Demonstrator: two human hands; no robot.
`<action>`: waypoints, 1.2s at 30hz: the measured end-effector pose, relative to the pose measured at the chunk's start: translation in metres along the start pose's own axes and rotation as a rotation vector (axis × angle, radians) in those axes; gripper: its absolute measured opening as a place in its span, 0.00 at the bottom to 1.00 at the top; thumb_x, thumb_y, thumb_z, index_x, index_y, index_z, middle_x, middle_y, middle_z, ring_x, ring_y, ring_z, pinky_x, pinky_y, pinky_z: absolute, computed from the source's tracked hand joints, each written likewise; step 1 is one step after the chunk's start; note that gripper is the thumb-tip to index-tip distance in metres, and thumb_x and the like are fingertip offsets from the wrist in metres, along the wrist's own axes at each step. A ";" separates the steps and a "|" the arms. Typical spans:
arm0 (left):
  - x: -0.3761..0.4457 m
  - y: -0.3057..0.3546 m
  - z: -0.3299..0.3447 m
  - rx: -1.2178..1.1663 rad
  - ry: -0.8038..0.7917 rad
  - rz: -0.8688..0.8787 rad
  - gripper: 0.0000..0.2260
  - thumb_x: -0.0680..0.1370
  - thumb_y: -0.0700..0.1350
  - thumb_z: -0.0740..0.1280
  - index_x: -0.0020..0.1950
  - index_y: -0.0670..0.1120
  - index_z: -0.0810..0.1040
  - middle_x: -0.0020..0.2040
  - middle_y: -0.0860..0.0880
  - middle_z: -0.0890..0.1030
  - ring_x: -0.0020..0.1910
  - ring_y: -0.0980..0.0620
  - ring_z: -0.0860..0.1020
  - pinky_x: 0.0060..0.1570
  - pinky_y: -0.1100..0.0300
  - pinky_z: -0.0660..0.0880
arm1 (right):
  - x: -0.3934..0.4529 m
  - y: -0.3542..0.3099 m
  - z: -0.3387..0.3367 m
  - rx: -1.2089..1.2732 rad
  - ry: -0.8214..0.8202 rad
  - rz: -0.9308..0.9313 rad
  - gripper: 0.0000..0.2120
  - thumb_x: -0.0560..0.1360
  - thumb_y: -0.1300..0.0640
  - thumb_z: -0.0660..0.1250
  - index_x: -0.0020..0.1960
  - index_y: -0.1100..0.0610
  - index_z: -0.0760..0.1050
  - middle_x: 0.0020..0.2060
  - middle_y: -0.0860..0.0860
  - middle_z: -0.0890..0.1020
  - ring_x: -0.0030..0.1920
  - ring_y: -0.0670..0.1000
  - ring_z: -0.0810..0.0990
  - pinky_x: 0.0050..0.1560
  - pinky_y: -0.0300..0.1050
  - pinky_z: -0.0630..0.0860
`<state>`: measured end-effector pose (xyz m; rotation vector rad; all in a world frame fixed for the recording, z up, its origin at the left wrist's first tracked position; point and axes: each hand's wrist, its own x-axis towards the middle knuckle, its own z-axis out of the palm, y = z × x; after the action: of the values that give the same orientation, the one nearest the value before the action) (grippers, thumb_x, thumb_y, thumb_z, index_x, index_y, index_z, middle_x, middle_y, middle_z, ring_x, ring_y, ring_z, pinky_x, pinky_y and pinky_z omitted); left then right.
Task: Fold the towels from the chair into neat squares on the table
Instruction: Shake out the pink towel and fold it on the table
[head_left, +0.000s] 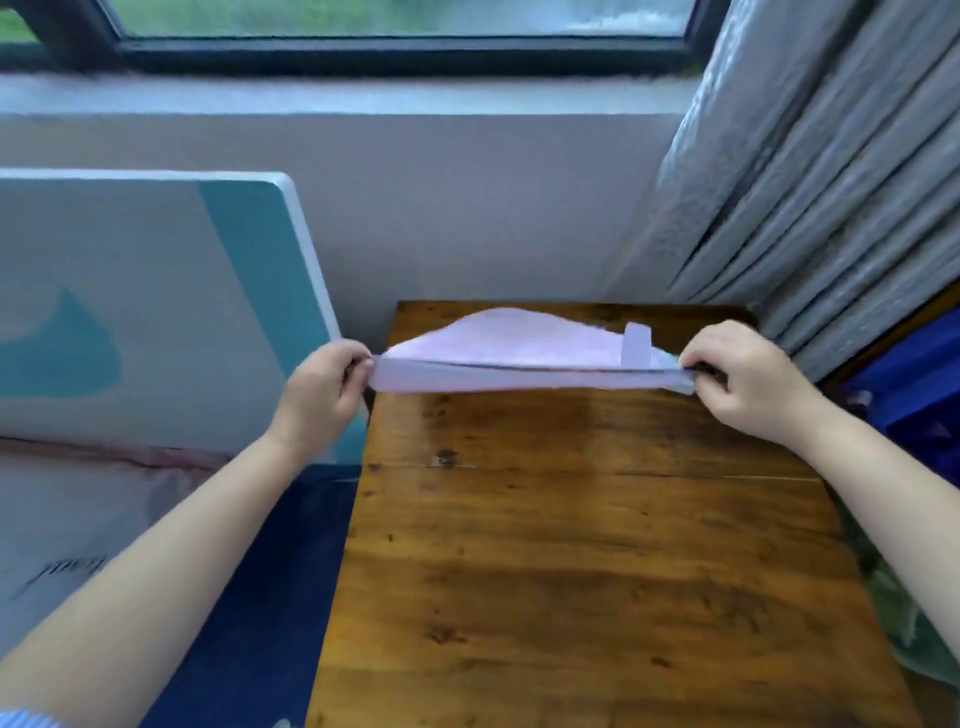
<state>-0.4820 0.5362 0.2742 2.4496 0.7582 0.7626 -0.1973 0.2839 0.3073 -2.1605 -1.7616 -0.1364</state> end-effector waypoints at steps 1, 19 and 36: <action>-0.012 -0.006 0.001 0.029 -0.108 -0.006 0.15 0.75 0.45 0.59 0.42 0.33 0.77 0.36 0.40 0.77 0.35 0.53 0.70 0.38 0.64 0.63 | -0.011 -0.003 0.010 0.033 -0.068 0.012 0.07 0.64 0.66 0.59 0.34 0.66 0.76 0.29 0.60 0.79 0.35 0.58 0.76 0.39 0.40 0.68; -0.213 -0.032 0.091 0.659 -1.435 0.165 0.11 0.78 0.38 0.60 0.60 0.43 0.73 0.59 0.45 0.75 0.60 0.45 0.71 0.54 0.54 0.71 | -0.181 -0.091 0.155 -0.208 -1.214 0.094 0.09 0.74 0.65 0.56 0.48 0.55 0.72 0.52 0.55 0.76 0.48 0.53 0.72 0.44 0.42 0.64; -0.110 -0.044 0.116 -0.003 -0.522 -0.736 0.13 0.80 0.42 0.58 0.62 0.39 0.73 0.59 0.41 0.77 0.56 0.44 0.75 0.49 0.59 0.70 | -0.090 -0.038 0.160 0.215 -0.680 0.619 0.12 0.77 0.61 0.58 0.55 0.61 0.77 0.52 0.56 0.79 0.47 0.51 0.75 0.45 0.39 0.69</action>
<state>-0.5020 0.4707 0.1229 1.9770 1.2948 -0.1449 -0.2768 0.2581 0.1394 -2.6327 -1.1867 0.9867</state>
